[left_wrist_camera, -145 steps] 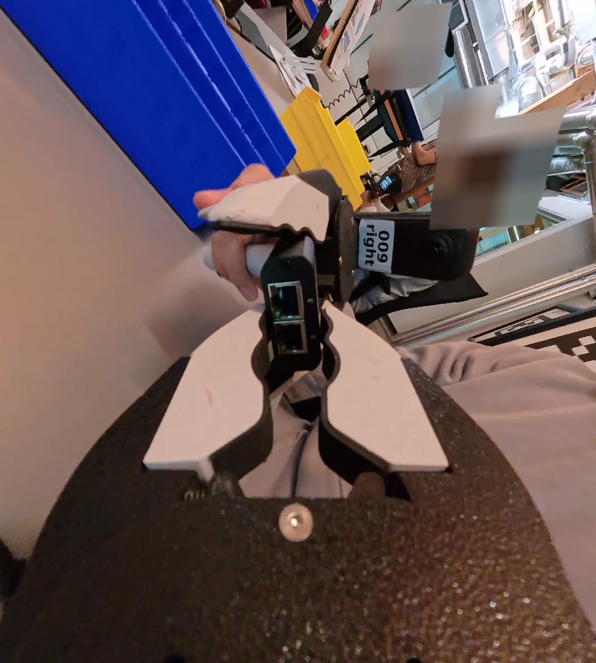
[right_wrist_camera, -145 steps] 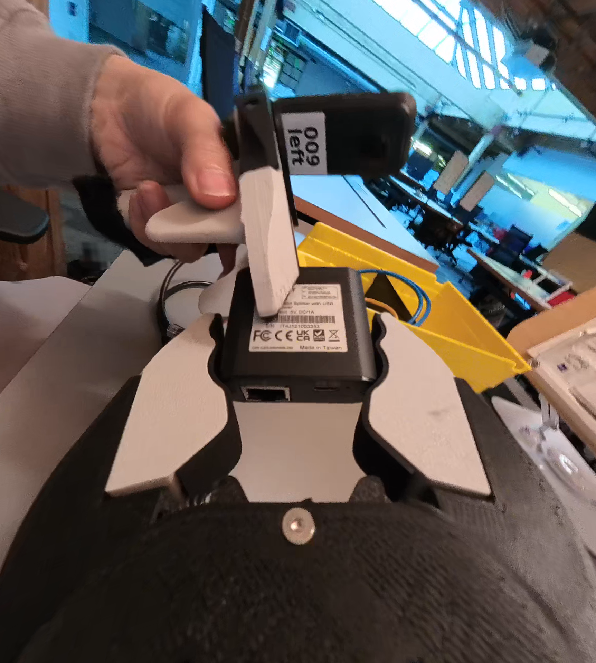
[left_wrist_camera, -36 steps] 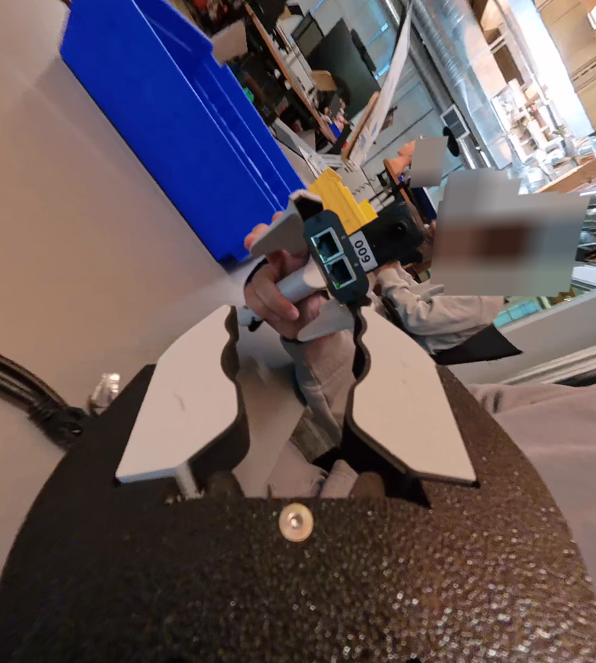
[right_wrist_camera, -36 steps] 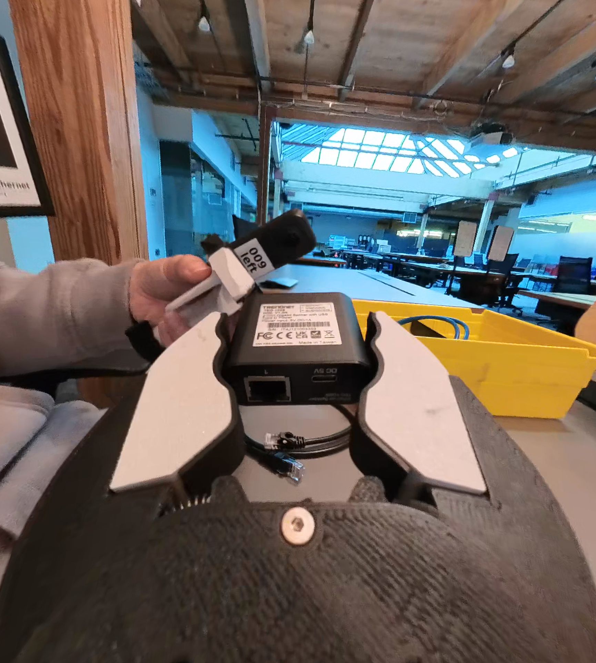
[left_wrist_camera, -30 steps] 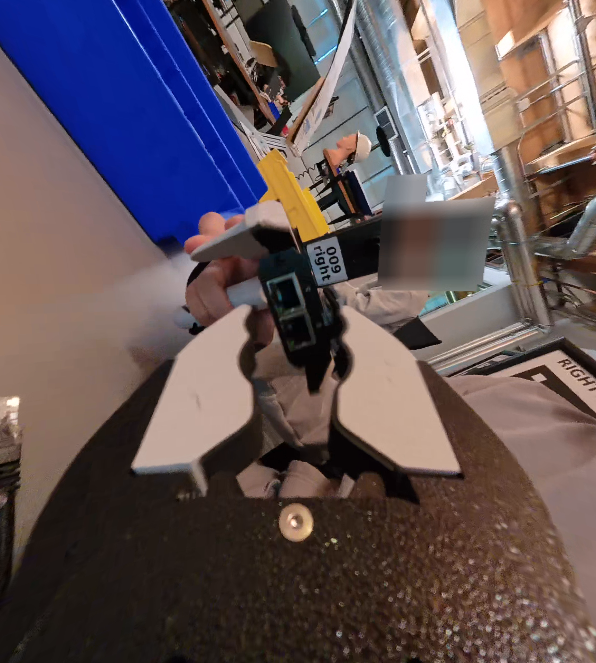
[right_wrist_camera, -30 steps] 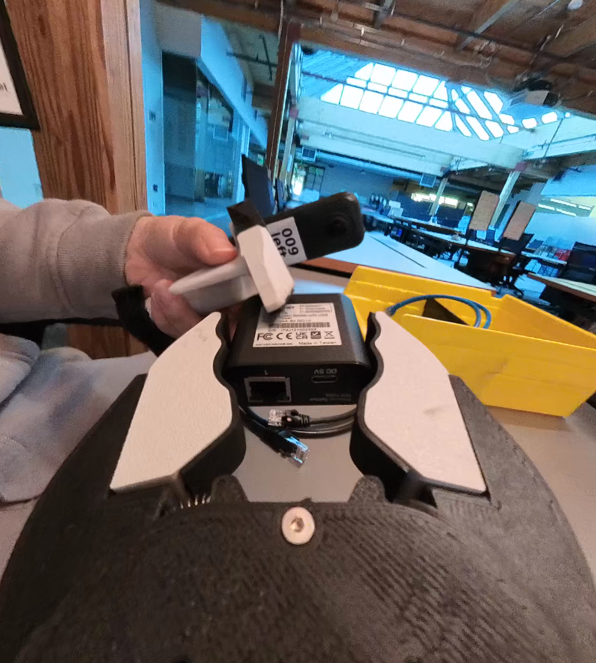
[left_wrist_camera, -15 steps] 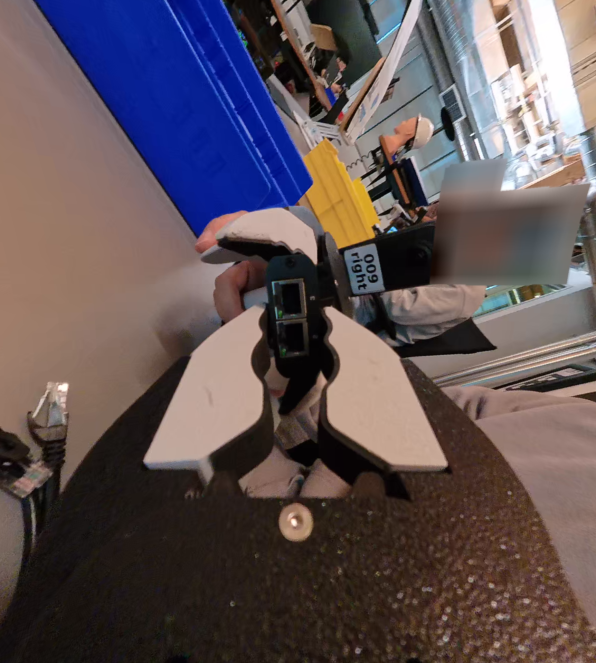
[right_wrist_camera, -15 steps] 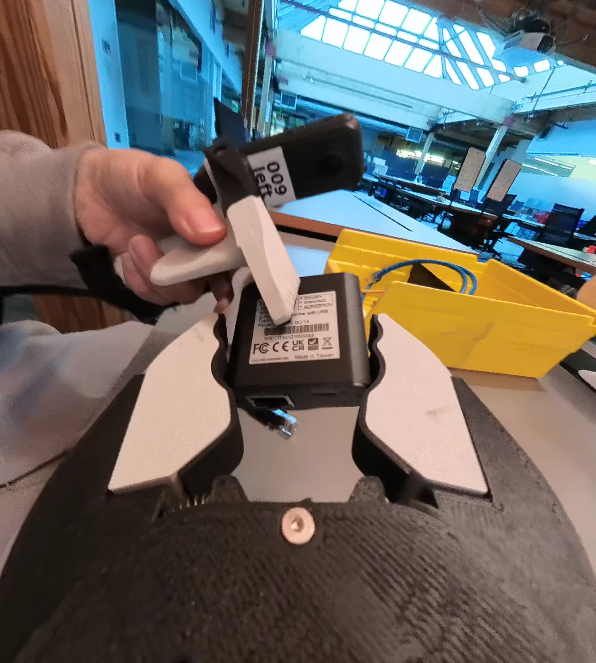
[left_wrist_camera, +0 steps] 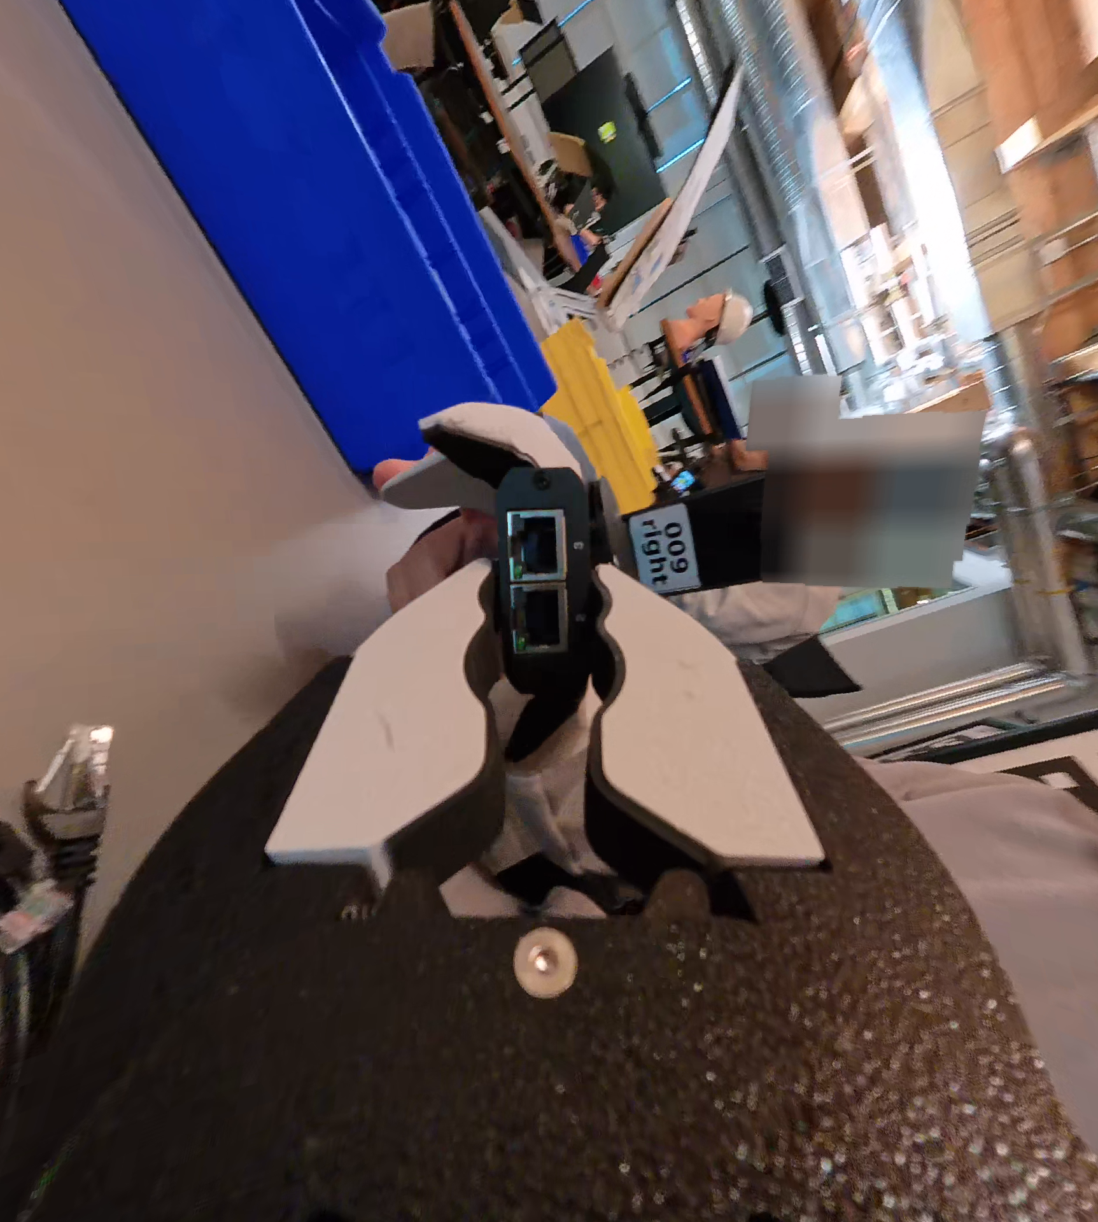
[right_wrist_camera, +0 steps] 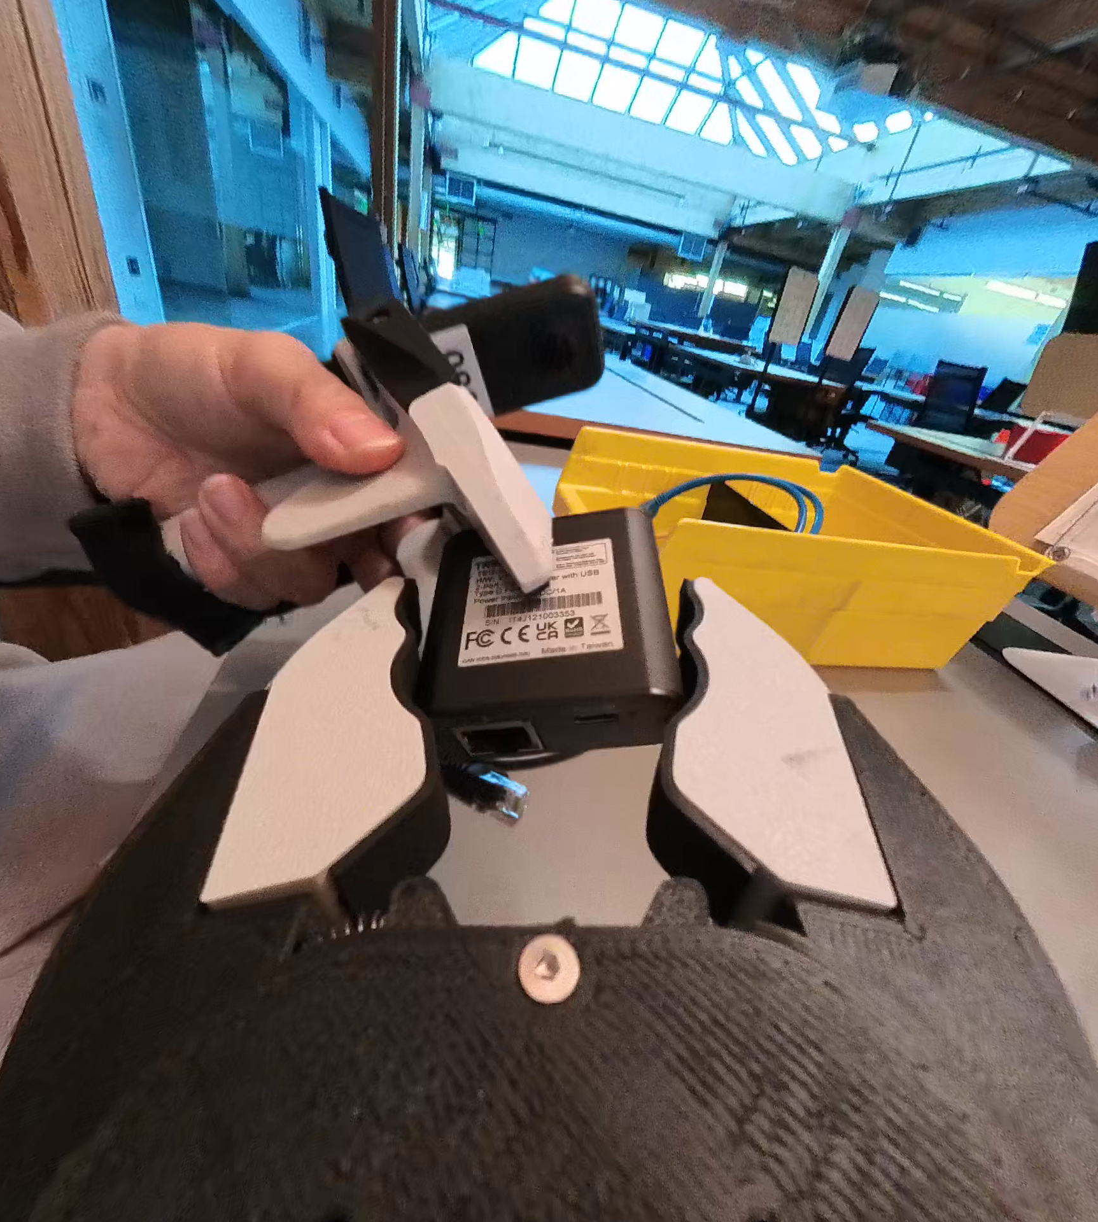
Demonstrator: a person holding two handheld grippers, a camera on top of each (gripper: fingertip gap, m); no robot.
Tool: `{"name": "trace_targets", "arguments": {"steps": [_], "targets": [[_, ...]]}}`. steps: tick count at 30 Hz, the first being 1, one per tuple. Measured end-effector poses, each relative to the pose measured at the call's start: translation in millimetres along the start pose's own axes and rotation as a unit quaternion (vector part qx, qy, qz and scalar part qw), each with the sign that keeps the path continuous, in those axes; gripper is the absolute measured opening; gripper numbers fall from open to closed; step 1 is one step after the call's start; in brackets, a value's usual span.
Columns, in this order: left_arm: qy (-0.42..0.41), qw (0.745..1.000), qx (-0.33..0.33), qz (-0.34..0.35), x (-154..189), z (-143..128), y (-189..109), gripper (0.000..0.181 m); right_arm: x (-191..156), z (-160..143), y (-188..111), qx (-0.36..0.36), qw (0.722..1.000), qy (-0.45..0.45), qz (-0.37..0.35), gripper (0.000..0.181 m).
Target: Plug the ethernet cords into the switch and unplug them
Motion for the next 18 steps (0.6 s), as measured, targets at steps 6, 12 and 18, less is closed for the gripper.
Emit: {"name": "trace_targets", "arguments": {"steps": [6, 12, 18], "targets": [[-0.061, 0.996, -0.010, -0.065, 1.1, -6.0, 3.9, 0.023, -2.7, 11.7, -8.9, 0.079, 0.996, -0.016, -0.045, 0.075], [-0.079, 0.995, -0.013, -0.053, -3.4, -11.6, 9.9, 0.023, -4.9, 5.3, -15.2, 0.048, 0.999, -0.002, -0.015, 0.075], [-0.089, 0.996, 0.004, -0.027, -6.7, -9.6, 15.4, 0.023, 0.0, -3.3, -17.0, 0.040, 0.999, 0.007, 0.001, 0.074]]}}
Point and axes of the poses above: each gripper's, where its closed fingertips meet, y out along the fingers, z out of its top, x = y × z across the jaws, the point moved 6 cm from there along -y, back along the fingers, and after that the axes turned 14 degrees about -y, right-handed, at the moved point
